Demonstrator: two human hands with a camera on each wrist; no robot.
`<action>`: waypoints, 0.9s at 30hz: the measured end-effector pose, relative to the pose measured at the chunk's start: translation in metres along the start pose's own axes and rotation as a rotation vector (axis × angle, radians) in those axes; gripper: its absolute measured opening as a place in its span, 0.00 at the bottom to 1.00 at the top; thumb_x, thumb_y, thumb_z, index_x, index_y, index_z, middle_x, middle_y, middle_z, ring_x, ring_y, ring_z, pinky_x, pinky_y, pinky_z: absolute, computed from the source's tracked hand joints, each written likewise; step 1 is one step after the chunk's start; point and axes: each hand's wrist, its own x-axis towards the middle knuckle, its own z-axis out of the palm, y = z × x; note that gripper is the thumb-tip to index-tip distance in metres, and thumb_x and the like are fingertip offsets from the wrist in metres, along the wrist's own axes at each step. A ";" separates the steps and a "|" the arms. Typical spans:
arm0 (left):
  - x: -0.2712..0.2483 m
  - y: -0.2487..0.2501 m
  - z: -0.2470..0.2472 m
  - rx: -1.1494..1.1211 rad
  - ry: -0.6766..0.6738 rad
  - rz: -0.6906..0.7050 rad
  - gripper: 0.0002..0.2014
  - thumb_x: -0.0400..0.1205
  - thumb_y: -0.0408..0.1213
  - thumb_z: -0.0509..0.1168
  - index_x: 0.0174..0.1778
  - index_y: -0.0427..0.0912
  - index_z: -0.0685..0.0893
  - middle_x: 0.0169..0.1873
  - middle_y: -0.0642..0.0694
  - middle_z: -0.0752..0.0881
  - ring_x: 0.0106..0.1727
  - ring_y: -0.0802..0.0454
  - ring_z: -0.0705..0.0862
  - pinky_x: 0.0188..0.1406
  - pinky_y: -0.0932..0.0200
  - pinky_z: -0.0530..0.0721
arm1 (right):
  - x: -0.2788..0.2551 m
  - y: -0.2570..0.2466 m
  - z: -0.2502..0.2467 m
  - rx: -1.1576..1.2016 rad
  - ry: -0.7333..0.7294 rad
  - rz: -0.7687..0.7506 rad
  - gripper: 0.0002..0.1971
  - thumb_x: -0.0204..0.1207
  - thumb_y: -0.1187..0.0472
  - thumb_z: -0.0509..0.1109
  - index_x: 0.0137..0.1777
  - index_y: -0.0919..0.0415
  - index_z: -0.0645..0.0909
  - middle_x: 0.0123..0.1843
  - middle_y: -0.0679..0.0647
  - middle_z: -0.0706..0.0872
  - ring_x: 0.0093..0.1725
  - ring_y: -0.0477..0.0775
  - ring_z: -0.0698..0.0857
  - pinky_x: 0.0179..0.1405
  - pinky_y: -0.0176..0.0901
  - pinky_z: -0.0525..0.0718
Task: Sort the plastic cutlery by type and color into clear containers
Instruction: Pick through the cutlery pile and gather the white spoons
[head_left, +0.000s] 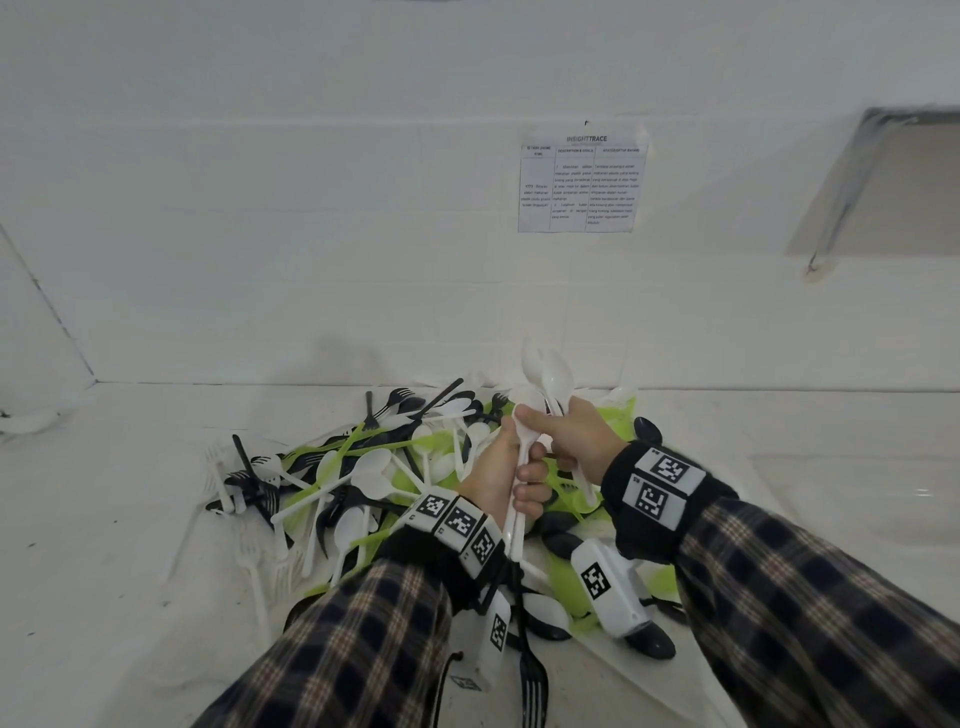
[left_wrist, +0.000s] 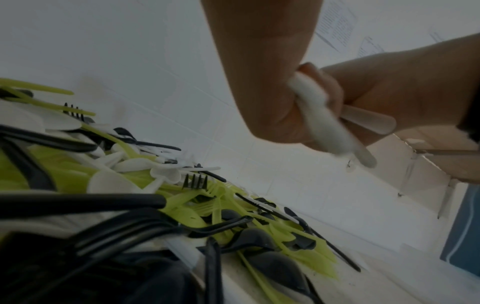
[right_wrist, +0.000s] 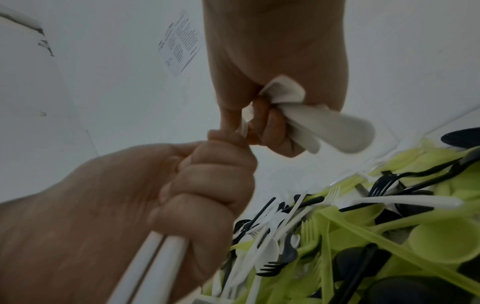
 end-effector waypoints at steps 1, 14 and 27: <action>0.002 0.000 0.000 -0.010 0.039 0.025 0.30 0.81 0.68 0.41 0.27 0.47 0.66 0.11 0.54 0.62 0.09 0.59 0.59 0.11 0.76 0.55 | -0.002 -0.001 0.000 -0.015 0.016 0.013 0.11 0.76 0.53 0.71 0.39 0.58 0.76 0.30 0.51 0.73 0.22 0.46 0.68 0.16 0.33 0.61; 0.016 0.002 0.001 -0.106 0.251 0.288 0.27 0.77 0.65 0.60 0.26 0.45 0.67 0.14 0.51 0.62 0.11 0.59 0.61 0.10 0.69 0.59 | -0.023 0.004 0.012 -0.032 -0.160 -0.085 0.09 0.84 0.64 0.58 0.41 0.60 0.74 0.30 0.53 0.78 0.22 0.42 0.76 0.19 0.29 0.74; 0.023 -0.006 0.006 0.006 0.332 0.340 0.26 0.88 0.52 0.49 0.30 0.38 0.74 0.11 0.49 0.76 0.07 0.57 0.65 0.09 0.71 0.65 | -0.023 0.016 0.011 -0.061 -0.032 -0.045 0.12 0.83 0.63 0.60 0.37 0.63 0.77 0.27 0.55 0.83 0.22 0.49 0.82 0.17 0.33 0.76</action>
